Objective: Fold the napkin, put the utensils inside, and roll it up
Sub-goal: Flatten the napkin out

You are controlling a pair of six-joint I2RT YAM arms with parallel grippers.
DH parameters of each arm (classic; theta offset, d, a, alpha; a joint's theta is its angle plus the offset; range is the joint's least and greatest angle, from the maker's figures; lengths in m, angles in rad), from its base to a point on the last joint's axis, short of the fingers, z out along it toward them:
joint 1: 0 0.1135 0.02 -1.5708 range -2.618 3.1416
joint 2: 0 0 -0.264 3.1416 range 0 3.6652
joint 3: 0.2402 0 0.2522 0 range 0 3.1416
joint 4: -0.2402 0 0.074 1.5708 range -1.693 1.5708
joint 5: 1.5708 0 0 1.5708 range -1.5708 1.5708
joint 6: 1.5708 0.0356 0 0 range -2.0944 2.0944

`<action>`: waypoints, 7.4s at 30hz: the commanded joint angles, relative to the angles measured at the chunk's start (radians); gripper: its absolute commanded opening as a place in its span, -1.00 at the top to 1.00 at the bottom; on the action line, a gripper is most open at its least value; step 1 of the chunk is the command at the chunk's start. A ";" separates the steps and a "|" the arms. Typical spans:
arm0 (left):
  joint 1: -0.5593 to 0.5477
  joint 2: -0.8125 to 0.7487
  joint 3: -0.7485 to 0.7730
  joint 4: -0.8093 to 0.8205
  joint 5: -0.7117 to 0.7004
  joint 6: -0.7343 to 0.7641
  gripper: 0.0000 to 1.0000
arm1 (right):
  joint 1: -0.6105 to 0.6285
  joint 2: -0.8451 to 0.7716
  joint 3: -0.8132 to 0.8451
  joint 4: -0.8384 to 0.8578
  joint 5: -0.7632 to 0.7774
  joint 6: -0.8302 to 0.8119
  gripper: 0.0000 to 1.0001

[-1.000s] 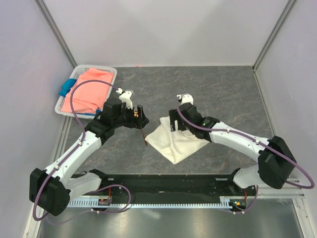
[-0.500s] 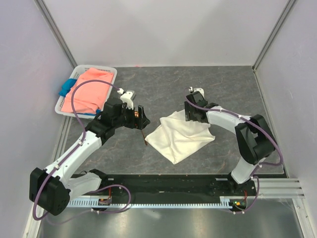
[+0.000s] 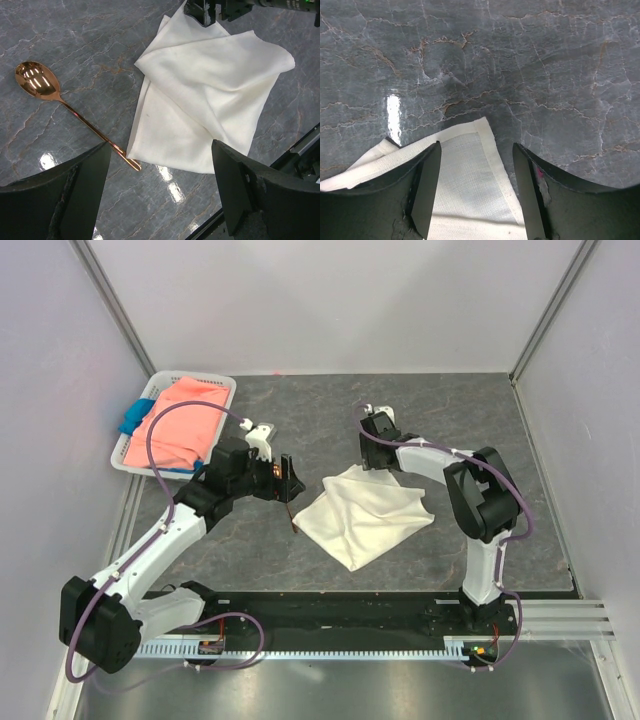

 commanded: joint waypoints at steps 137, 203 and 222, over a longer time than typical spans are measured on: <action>-0.545 0.382 -0.242 0.696 -0.251 -0.578 0.96 | 0.196 -0.260 -0.093 -0.125 0.111 -0.040 -0.30; -0.137 -0.099 0.473 0.059 -0.274 -0.205 0.96 | 0.093 -0.861 0.480 -0.508 0.537 -0.201 1.00; 0.003 -0.026 0.495 0.228 -0.147 -0.184 0.96 | -0.347 -0.870 0.343 -0.386 0.146 -0.118 1.00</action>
